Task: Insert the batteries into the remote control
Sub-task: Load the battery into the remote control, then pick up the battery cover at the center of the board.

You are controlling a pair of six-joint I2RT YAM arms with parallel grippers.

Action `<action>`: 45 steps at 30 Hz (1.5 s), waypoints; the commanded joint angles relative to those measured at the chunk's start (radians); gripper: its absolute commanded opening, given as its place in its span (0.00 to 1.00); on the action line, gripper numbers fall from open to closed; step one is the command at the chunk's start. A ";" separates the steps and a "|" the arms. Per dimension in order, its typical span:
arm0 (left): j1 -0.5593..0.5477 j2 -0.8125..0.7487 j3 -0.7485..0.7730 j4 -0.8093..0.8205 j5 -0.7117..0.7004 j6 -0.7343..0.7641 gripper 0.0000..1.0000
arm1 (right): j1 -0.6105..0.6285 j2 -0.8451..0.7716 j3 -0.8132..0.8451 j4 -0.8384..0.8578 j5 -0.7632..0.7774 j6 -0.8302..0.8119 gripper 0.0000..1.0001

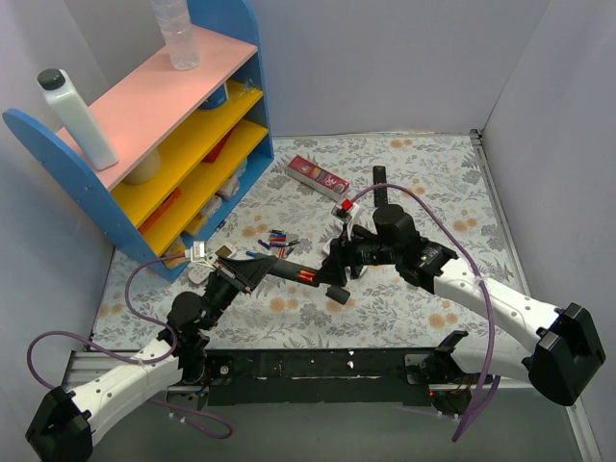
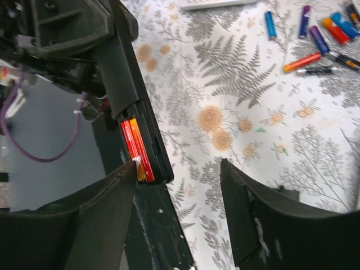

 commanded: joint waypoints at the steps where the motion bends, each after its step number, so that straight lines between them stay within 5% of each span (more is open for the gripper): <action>1: -0.005 -0.003 -0.157 -0.133 -0.068 -0.034 0.00 | -0.001 -0.037 0.044 -0.136 0.138 -0.140 0.73; 11: -0.005 -0.029 -0.104 -0.463 -0.211 -0.128 0.00 | 0.004 -0.020 -0.024 -0.315 0.382 -0.366 0.83; 25: -0.005 -0.145 -0.074 -0.706 -0.316 -0.171 0.00 | 0.153 0.304 0.125 -0.486 0.569 -0.418 0.83; 45: -0.005 -0.167 -0.076 -0.688 -0.301 -0.133 0.00 | 0.188 0.485 0.236 -0.547 0.592 -0.409 0.80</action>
